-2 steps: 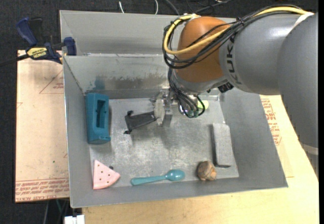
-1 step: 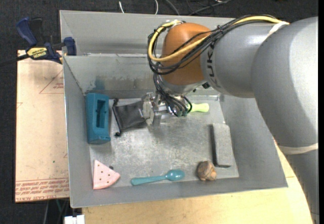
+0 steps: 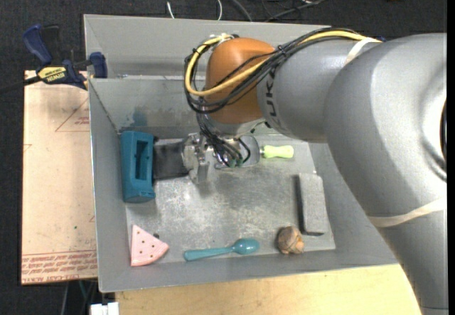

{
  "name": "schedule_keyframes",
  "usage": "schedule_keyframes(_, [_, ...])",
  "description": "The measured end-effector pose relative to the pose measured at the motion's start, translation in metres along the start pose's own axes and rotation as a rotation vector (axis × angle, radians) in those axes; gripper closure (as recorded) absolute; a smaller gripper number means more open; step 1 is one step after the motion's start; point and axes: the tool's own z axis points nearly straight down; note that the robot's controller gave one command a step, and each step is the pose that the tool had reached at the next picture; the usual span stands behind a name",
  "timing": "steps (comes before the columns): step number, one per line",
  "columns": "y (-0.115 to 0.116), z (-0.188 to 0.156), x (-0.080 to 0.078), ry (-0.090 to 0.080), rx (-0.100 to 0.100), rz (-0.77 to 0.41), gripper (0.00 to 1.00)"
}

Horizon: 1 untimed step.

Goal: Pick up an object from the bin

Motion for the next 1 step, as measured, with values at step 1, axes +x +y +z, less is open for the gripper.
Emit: schedule_keyframes(1, [-0.0107,-0.0328,0.0053,0.004,-0.002,-0.163,1.00])
